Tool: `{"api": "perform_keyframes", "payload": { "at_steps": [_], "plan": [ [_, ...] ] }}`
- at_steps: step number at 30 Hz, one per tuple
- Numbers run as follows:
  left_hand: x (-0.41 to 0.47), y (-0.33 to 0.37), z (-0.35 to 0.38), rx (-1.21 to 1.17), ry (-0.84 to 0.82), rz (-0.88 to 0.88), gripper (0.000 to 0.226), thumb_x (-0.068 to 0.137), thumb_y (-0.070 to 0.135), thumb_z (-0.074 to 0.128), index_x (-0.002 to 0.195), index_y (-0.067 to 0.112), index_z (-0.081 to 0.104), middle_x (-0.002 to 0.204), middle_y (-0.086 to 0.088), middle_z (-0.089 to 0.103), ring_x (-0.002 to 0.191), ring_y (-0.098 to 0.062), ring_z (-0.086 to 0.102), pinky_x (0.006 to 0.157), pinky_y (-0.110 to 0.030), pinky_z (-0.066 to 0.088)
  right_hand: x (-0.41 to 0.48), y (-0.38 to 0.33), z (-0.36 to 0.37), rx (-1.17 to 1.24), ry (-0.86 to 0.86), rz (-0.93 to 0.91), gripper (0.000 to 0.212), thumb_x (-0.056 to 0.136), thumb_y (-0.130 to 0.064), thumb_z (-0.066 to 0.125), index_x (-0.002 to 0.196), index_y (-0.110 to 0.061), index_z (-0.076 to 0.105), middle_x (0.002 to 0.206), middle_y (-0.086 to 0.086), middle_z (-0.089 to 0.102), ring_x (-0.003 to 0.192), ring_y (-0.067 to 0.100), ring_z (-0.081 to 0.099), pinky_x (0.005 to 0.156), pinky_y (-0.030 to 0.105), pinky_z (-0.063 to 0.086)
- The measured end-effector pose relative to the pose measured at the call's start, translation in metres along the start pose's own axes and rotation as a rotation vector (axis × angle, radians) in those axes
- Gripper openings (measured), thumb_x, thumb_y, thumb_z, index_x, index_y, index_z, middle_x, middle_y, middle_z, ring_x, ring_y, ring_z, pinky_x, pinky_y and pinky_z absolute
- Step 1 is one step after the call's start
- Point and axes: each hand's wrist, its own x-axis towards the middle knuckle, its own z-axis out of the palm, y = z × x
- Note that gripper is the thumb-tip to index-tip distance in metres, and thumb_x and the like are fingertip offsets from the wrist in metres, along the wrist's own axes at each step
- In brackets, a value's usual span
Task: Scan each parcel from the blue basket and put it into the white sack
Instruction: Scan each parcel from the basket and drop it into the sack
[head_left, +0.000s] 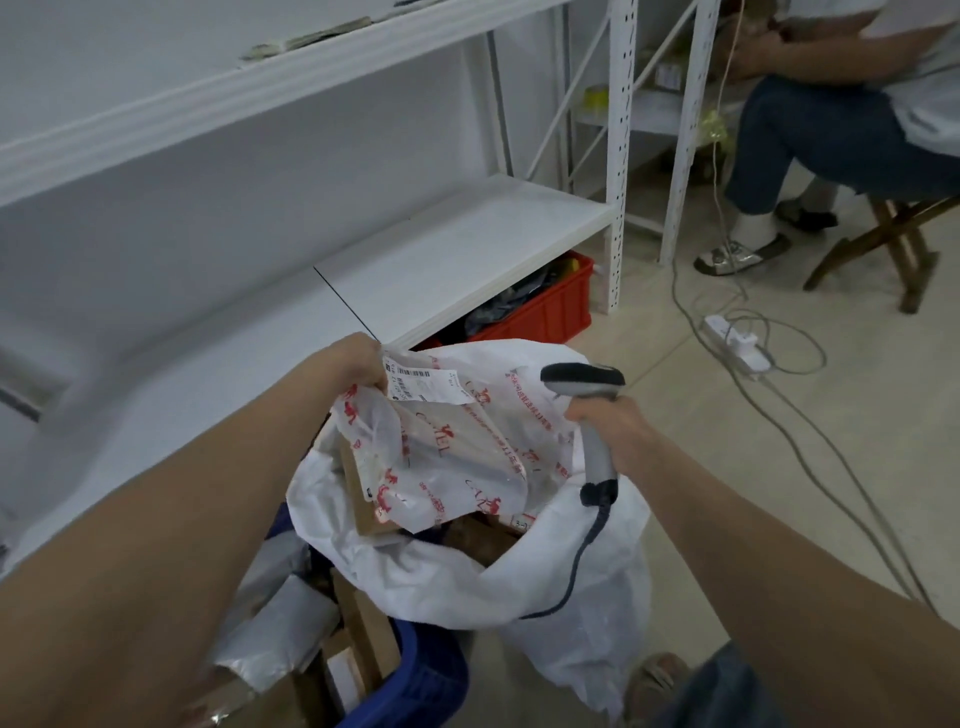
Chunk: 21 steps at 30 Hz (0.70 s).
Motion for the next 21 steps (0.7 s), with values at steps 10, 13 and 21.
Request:
{"api": "perform_keyframes", "payload": {
  "at_steps": [10, 13, 21],
  "plan": [
    [-0.005, 0.069, 0.057, -0.739, 0.175, -0.061, 0.024, 0.096, 0.004, 0.04, 0.113, 0.004, 0.057, 0.104, -0.018, 0.057, 0.073, -0.024, 0.058, 0.06, -0.026, 0.051, -0.023, -0.002, -0.011, 0.123, -0.107, -0.176, 0.03, 0.079, -0.003, 0.069, 0.104, -0.016, 0.062, 0.095, 0.006, 0.067, 0.09, 0.022, 0.063, 0.072, 0.032, 0.052],
    [-0.015, 0.069, 0.101, -0.745, 0.079, -0.029, 0.044, 0.098, 0.013, 0.043, 0.141, 0.013, 0.031, 0.129, -0.017, 0.05, 0.104, -0.032, 0.057, 0.079, -0.036, 0.051, -0.022, -0.005, -0.021, 0.15, -0.077, -0.175, 0.028, 0.082, -0.003, 0.067, 0.105, -0.016, 0.059, 0.089, 0.004, 0.063, 0.085, 0.019, 0.06, 0.066, 0.03, 0.049],
    [-0.03, 0.015, 0.061, 0.009, 0.047, 0.542, 0.064, 0.095, 0.034, 0.044, 0.151, 0.035, 0.014, 0.161, -0.008, -0.001, 0.148, -0.031, 0.003, 0.116, -0.052, 0.014, -0.019, -0.008, -0.015, 0.136, -0.029, -0.146, 0.035, 0.078, -0.002, 0.07, 0.111, -0.003, 0.063, 0.099, 0.015, 0.066, 0.094, 0.03, 0.062, 0.082, 0.041, 0.054]
  ]
}}
